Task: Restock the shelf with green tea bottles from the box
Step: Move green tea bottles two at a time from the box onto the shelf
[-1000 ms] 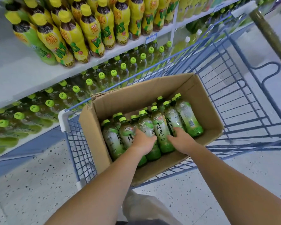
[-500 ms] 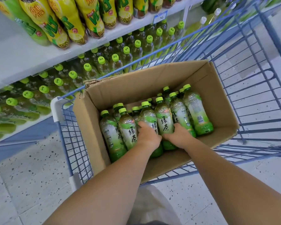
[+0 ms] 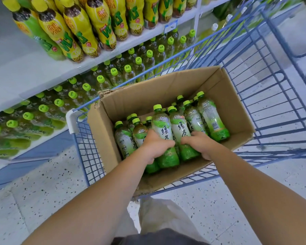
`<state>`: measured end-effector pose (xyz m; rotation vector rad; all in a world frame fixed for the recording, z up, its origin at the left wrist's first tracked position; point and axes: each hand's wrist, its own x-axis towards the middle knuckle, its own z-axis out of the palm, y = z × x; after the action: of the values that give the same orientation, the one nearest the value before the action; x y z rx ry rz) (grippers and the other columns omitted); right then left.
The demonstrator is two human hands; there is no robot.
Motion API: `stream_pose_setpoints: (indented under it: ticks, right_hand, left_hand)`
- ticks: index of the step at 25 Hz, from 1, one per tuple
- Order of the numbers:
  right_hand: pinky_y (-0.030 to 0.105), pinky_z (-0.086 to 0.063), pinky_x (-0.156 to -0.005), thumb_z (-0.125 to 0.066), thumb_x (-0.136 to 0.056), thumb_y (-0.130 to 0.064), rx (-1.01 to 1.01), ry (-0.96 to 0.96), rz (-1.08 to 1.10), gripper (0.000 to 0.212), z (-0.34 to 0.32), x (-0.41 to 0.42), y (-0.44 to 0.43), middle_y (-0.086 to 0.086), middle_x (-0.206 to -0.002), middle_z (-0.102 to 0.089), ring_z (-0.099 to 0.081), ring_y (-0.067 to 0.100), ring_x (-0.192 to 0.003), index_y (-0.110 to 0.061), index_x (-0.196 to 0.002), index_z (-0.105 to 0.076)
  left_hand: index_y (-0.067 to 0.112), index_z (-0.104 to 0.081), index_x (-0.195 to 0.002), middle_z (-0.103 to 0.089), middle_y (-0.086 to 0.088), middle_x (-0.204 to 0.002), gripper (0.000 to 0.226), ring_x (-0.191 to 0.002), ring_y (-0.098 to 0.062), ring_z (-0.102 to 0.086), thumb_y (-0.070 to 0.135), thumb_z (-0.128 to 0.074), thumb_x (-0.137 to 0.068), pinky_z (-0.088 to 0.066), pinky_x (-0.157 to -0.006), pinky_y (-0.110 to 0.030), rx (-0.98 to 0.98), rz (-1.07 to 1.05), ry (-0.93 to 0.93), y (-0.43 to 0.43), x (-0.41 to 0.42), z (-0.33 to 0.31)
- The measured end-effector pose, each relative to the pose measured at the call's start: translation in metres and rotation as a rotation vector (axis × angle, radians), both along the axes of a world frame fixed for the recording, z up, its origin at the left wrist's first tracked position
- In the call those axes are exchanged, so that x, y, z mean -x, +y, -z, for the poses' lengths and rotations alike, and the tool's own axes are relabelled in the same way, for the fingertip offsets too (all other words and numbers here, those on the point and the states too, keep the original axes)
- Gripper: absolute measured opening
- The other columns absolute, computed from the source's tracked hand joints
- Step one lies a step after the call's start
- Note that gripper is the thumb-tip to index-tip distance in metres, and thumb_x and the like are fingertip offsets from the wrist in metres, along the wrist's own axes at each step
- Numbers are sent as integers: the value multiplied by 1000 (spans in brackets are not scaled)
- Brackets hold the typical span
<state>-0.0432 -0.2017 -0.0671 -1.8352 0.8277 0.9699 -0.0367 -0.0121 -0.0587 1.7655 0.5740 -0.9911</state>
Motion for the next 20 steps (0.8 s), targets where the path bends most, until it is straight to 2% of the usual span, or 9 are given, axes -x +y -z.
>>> stream_pose_setpoints:
  ticks: [2,4,7,10,12,14,15,18,20]
  right_hand:
    - [43,-53,-89,-75,-70,-36,-20,-59,-7,85,-21,7,5,11,-125,-59,-60,25,-109,-6,-143,-44]
    - [33,-50,-70,-74,-76,-29,-51,-141,-18,60,-48,16,18,-6,-98,-59,-59,9,-87,-14,-129,-49]
    - [41,-59,-76,-74,-78,-19,-84,-248,6,43,-83,25,44,2,-101,-70,-69,20,-90,-13,-117,-58]
    - [31,-56,-64,-74,-79,-14,-92,-342,-25,40,-116,29,75,1,-99,-73,-70,17,-86,-19,-118,-63]
    - [34,-54,-65,-74,-79,-18,-93,-386,-65,40,-136,28,100,1,-101,-72,-69,19,-88,-22,-117,-60]
    - [43,-58,-74,-73,-80,-22,-92,-432,-100,39,-155,24,130,2,-102,-71,-69,23,-90,-23,-116,-58]
    - [41,-58,-73,-73,-81,-24,-76,-463,-121,37,-163,22,146,1,-101,-70,-69,21,-88,-24,-115,-58]
    - [17,-48,-51,-75,-82,-25,-74,-576,-167,29,-183,15,192,-7,-93,-68,-65,-1,-69,-29,-106,-58]
    - [13,-46,-48,-76,-82,-23,-106,-628,-202,28,-193,10,234,-9,-91,-69,-63,-6,-67,-33,-102,-59]
  left_hand:
    - [24,-54,-113,-70,6,-99,55,-92,-13,-65,29,-80,-64,-57,-73,-30,82,-66,-63,15,6,-23]
    - [27,-53,-113,-70,8,-99,54,-93,-12,-66,28,-78,-65,-57,-71,-29,155,-128,-108,34,15,-53]
    - [33,-53,-111,-68,3,-106,52,-95,-16,-68,34,-74,-63,-57,-72,-36,188,-176,-182,65,28,-95]
    - [37,-56,-106,-72,3,-102,41,-92,-18,-72,31,-73,-69,-62,-71,-39,252,-237,-259,99,39,-126]
    - [40,-58,-108,-75,9,-95,41,-89,-16,-73,31,-71,-70,-61,-67,-34,272,-254,-340,125,47,-145]
    - [43,-57,-113,-73,15,-93,42,-84,-9,-73,31,-71,-75,-58,-63,-26,273,-291,-430,152,54,-161]
    - [43,-56,-117,-73,16,-92,41,-81,-5,-72,30,-71,-81,-56,-61,-22,265,-327,-476,166,57,-167]
    - [38,-58,-115,-71,22,-89,31,-76,3,-68,23,-72,-92,-50,-57,-12,203,-400,-590,207,62,-177]
    - [38,-58,-114,-71,24,-91,32,-78,3,-69,23,-74,-90,-50,-57,-12,147,-436,-637,248,62,-184]
